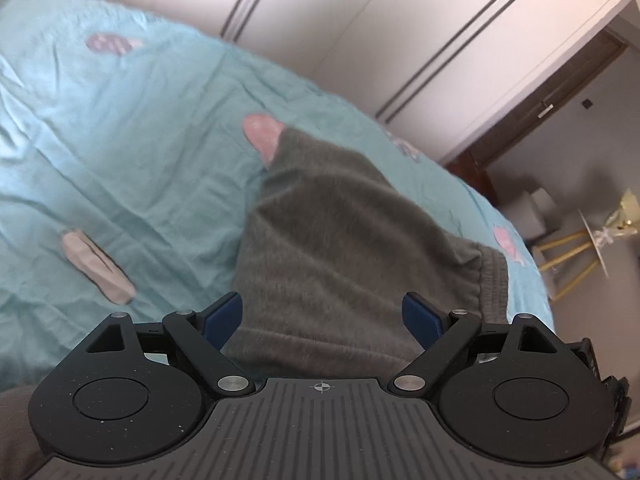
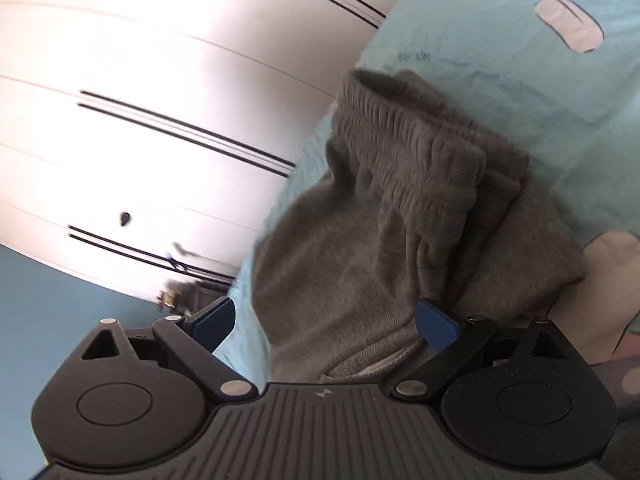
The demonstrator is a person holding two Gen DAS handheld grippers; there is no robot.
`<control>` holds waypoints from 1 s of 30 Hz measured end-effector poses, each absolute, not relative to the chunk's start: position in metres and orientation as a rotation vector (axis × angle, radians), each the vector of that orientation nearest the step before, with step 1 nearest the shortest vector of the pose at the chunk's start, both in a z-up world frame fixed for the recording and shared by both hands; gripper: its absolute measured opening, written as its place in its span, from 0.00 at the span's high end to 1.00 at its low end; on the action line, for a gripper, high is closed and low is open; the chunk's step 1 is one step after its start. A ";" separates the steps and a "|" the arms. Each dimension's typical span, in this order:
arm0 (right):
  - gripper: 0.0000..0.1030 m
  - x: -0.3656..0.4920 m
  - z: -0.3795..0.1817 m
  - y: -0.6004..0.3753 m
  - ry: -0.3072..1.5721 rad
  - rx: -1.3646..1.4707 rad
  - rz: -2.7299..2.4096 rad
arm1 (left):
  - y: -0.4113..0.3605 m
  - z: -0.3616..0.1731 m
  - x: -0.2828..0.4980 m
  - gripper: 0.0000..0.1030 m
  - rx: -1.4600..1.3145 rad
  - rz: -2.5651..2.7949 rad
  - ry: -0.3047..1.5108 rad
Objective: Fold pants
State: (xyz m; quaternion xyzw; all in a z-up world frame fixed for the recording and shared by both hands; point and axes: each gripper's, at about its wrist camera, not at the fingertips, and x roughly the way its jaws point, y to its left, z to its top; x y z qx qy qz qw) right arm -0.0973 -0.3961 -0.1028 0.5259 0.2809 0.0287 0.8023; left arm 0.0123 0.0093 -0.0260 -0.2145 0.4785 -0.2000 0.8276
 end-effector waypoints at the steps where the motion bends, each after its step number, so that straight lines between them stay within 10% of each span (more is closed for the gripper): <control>1: 0.06 -0.099 -0.103 -0.400 0.598 1.129 0.054 | 0.010 -0.035 0.016 0.12 -0.467 -0.434 1.050; 15: 0.06 -0.101 -0.137 -0.427 0.582 1.410 0.001 | -0.002 -0.085 0.009 0.19 -0.680 -0.561 1.184; 21: 0.06 -0.096 -0.131 -0.420 0.612 1.350 0.013 | 0.002 -0.081 0.010 0.59 -0.566 -0.404 1.097; 25: 0.06 -0.102 -0.132 -0.424 0.600 1.376 -0.011 | 0.006 -0.066 0.001 0.63 -0.516 -0.308 1.054; 30: 0.06 -0.105 -0.112 -0.414 0.625 1.206 -0.045 | 0.023 -0.027 -0.020 0.22 -0.333 -0.142 0.820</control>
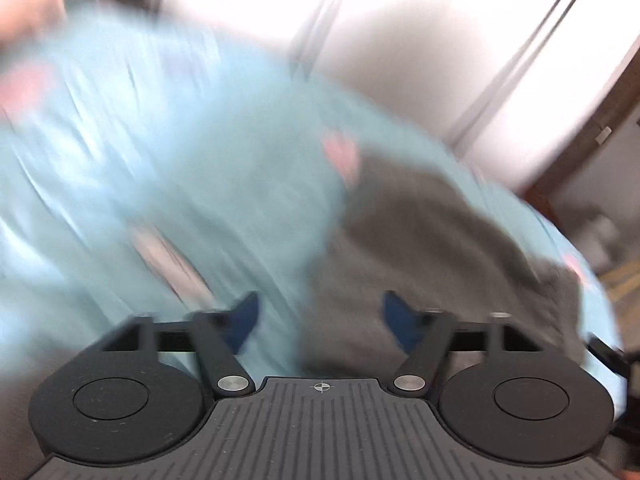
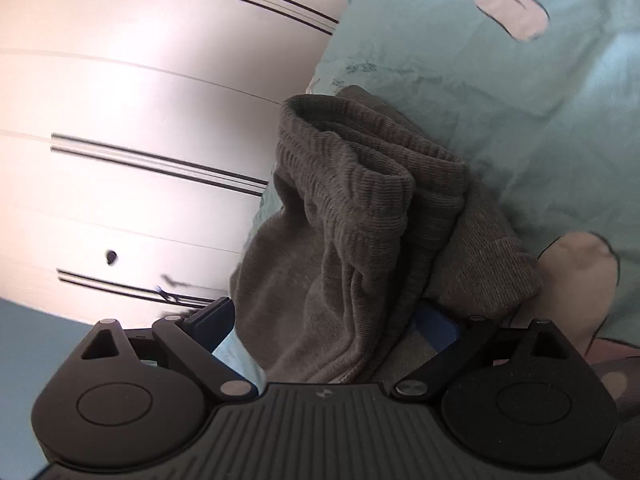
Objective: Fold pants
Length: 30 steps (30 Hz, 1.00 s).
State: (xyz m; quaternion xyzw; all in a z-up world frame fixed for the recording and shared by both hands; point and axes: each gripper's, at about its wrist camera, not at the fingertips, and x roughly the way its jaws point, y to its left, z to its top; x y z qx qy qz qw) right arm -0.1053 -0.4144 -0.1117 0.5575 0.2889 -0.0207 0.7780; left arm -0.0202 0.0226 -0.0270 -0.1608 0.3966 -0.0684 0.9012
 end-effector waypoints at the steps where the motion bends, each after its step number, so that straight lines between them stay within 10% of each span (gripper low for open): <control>1: 0.06 -0.106 -0.108 -0.412 0.632 1.185 -0.044 | 0.026 -0.019 -0.024 0.19 -0.306 -0.136 0.751; 9: 0.07 -0.105 -0.119 -0.356 0.756 1.174 0.060 | 0.046 -0.037 -0.018 0.14 -0.366 -0.070 0.689; 18: 0.78 -0.101 -0.102 -0.347 0.761 1.116 0.000 | 0.075 -0.057 -0.005 0.14 -0.595 -0.066 0.772; 30: 0.80 -0.063 -0.041 -0.370 0.685 0.792 -0.037 | 0.000 -0.055 0.001 0.11 -0.228 -0.285 0.905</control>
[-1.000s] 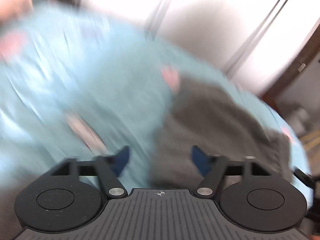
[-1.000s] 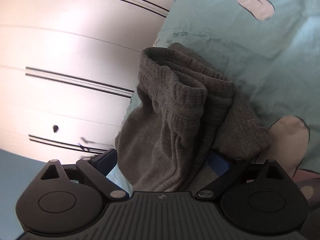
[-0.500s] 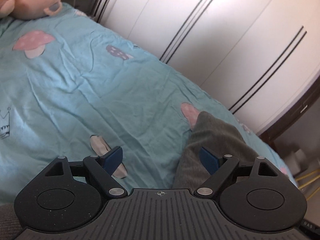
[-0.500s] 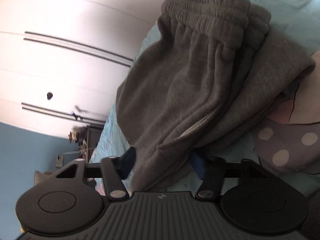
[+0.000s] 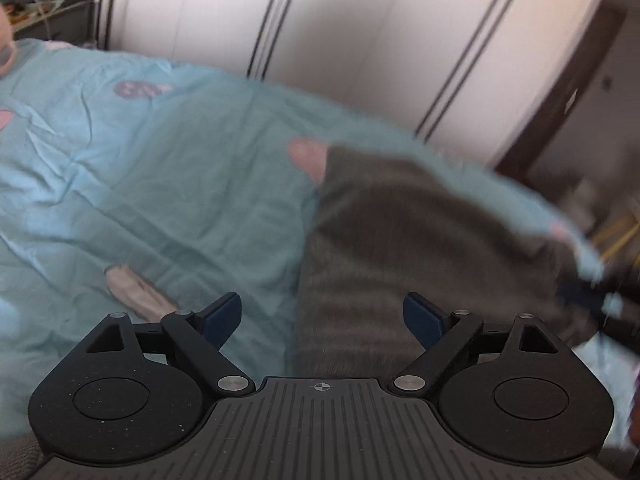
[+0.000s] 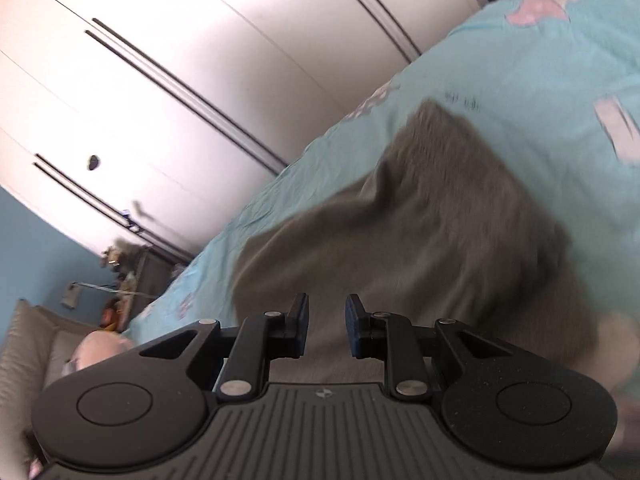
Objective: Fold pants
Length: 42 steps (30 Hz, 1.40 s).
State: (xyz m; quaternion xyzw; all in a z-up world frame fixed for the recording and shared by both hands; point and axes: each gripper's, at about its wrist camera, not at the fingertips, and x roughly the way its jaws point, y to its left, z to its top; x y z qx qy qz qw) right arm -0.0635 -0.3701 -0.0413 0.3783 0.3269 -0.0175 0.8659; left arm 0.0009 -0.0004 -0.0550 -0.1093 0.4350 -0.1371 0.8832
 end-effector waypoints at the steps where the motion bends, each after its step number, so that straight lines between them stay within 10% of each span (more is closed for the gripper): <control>1: 0.80 -0.055 -0.039 -0.374 0.678 0.766 -0.060 | -0.005 -0.061 0.005 0.11 -0.202 -0.266 0.955; 11: 0.80 0.033 -0.036 -0.362 0.729 0.484 -0.085 | -0.010 -0.089 0.024 0.12 -0.174 -0.251 1.117; 19: 0.99 0.100 -0.063 -0.357 0.768 0.223 -0.233 | -0.008 -0.098 0.033 0.06 -0.204 -0.235 1.154; 22: 0.83 0.085 -0.032 -0.371 0.655 0.254 -0.249 | -0.007 -0.098 0.033 0.06 -0.223 -0.231 1.151; 26: 0.06 0.028 -0.004 -0.404 0.550 0.298 -0.220 | -0.001 -0.096 0.035 0.08 -0.285 -0.250 1.135; 42: 0.05 -0.029 -0.083 -0.519 0.870 0.806 0.032 | -0.012 -0.112 0.123 0.12 -0.453 -0.583 1.216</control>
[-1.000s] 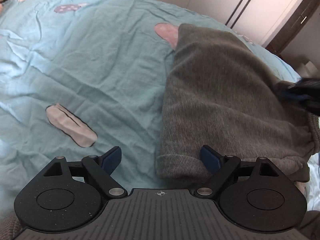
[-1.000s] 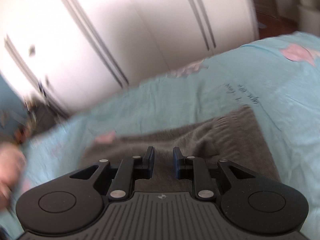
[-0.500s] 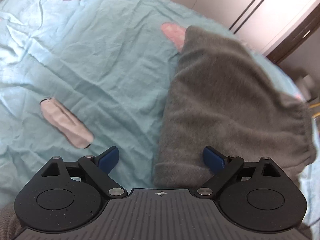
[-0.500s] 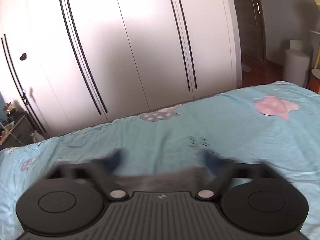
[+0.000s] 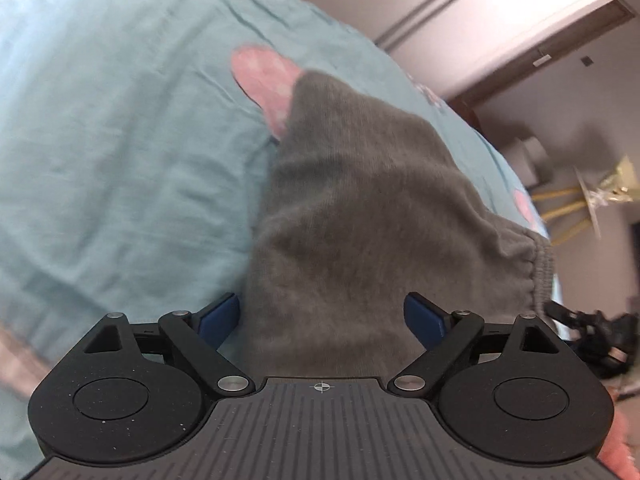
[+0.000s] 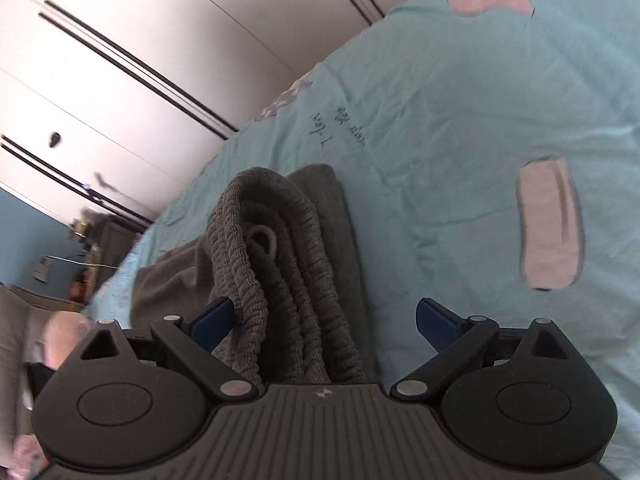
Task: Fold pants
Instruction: 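Grasp the folded bundle with both grippers and lift it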
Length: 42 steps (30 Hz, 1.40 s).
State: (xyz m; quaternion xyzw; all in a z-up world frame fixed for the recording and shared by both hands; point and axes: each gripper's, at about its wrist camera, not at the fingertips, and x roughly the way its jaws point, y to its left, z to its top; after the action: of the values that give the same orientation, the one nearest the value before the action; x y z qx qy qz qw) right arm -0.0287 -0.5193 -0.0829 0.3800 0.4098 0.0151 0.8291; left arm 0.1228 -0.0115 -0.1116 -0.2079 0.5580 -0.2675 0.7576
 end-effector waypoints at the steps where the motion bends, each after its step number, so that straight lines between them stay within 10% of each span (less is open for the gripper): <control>1: 0.05 -0.024 -0.089 -0.520 0.885 0.833 0.055 | -0.013 -0.116 0.126 0.12 -0.454 -0.595 1.227; 26: 0.05 0.036 -0.129 -0.484 0.975 0.822 0.333 | -0.059 -0.147 0.161 0.02 -0.533 -0.873 1.319; 37: 0.05 0.026 -0.126 -0.480 0.955 0.791 0.290 | -0.073 -0.123 0.147 0.58 -0.401 -0.801 1.244; 42: 0.26 0.022 -0.110 -0.465 0.973 0.682 0.234 | -0.073 -0.131 0.144 0.51 -0.398 -0.825 1.214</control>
State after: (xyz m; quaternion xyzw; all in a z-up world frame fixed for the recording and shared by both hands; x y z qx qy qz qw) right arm 0.0223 -0.4646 -0.1102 0.3207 0.4574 0.1097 0.8221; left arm 0.1442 -0.0727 -0.1308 -0.1802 0.5500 -0.3740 0.7246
